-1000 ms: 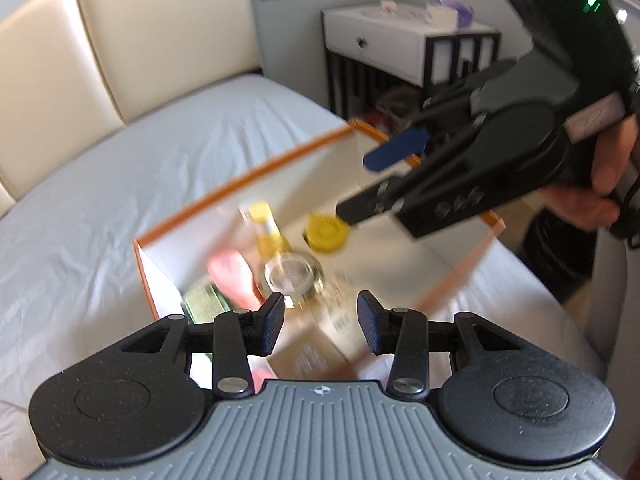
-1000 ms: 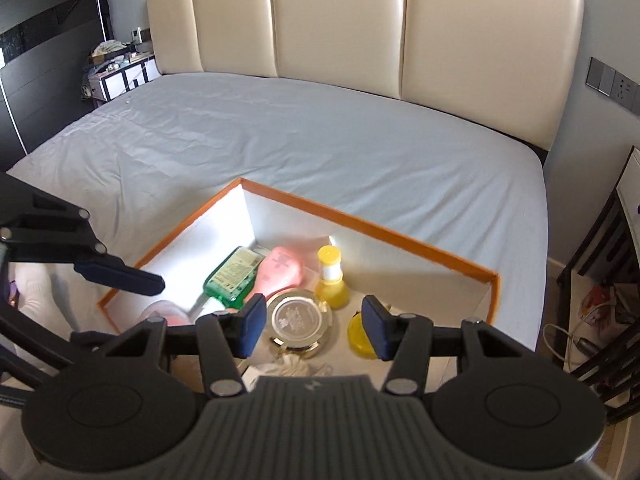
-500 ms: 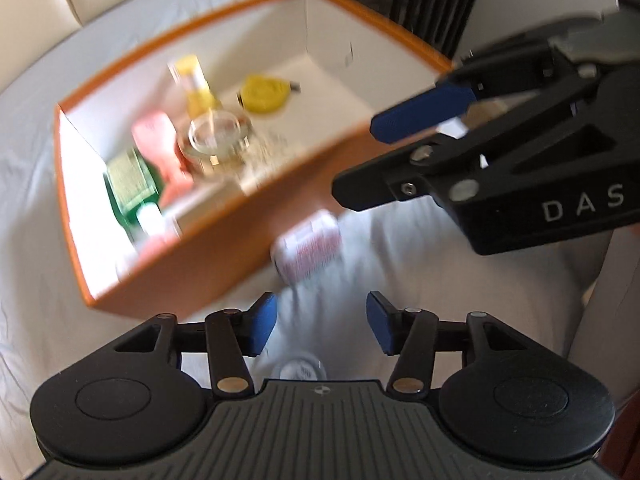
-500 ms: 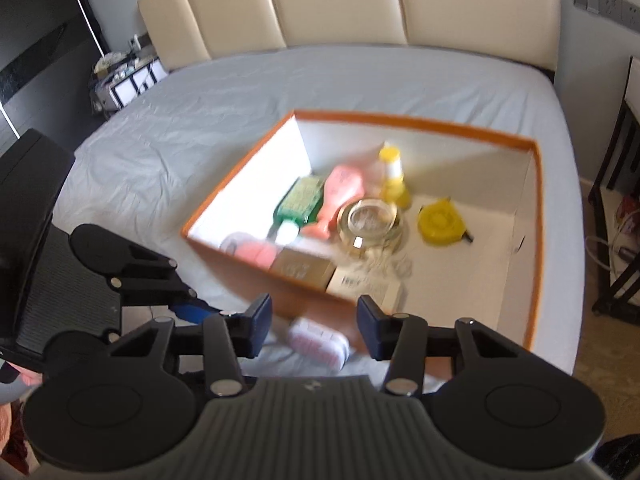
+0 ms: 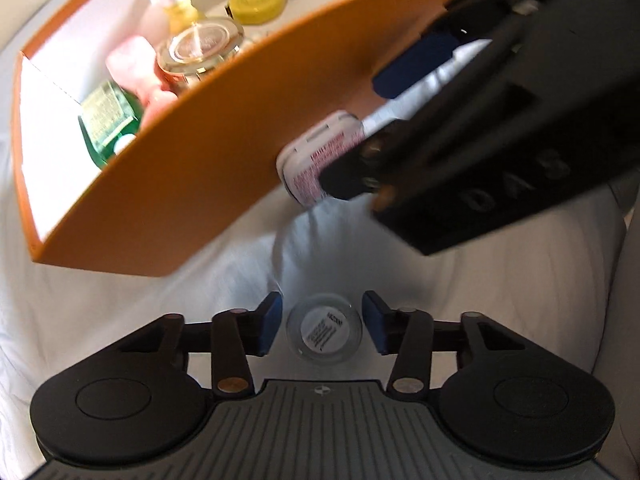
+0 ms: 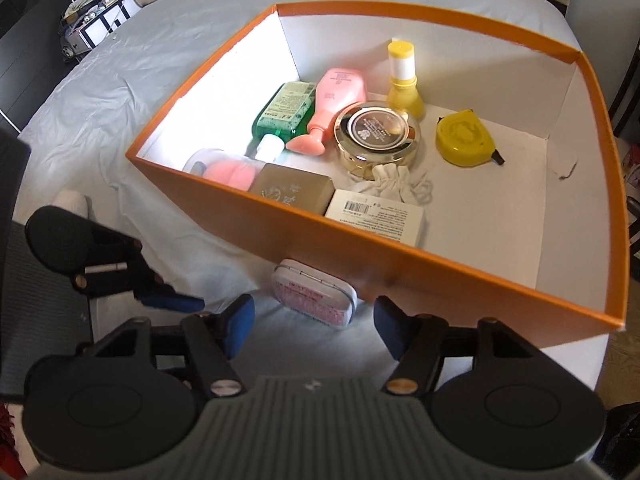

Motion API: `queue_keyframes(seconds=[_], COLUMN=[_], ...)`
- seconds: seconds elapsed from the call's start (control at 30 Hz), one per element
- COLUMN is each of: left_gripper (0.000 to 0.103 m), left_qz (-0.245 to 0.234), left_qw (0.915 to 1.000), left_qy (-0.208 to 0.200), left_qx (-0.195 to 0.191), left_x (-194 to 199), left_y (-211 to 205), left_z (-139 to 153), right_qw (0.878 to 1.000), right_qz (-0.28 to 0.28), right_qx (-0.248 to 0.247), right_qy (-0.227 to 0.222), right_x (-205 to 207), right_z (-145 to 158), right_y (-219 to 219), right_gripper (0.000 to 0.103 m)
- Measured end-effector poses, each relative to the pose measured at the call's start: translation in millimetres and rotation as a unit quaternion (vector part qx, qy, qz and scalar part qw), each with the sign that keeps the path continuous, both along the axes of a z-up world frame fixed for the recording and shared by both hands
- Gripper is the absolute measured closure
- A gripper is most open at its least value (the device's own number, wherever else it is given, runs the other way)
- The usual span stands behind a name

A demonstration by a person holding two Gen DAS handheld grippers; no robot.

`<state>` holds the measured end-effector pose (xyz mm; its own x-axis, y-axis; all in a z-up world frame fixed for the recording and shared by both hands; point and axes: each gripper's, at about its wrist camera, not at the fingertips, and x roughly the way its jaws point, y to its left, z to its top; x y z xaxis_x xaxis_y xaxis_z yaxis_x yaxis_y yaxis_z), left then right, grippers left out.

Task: Organize rigid objects
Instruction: 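Carry the pink tin into the box with the right tool while the left tool grasps the white jar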

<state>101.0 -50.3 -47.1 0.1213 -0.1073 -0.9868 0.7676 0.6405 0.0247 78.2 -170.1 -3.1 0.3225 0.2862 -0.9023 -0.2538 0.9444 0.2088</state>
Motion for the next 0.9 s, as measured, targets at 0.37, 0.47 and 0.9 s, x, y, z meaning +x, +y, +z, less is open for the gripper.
queue_keyframes(seconds=[0.37,0.47,0.9], left_gripper=[0.058,0.058,0.058], left_qz=[0.014,0.026,0.018], left_qw=[0.9996,0.9993,0.9990], left_qy=[0.008,0.007,-0.021], left_qx=[-0.022,-0.025,-0.035], left_x=[17,22,12], left_y=[10,13,14], left_z=[1,2,32], right_qw=[0.986,0.978,0.990], right_qz=[-0.105,-0.143,-0.084], right_qx=[0.066,0.074,0.045], right_qy=[0.110,0.133,0.107], right_x=[38,43,27], right_z=[-34,-44,-27], right_y=[-9,-16,-11], right_gripper=[0.034,0.040,0.041])
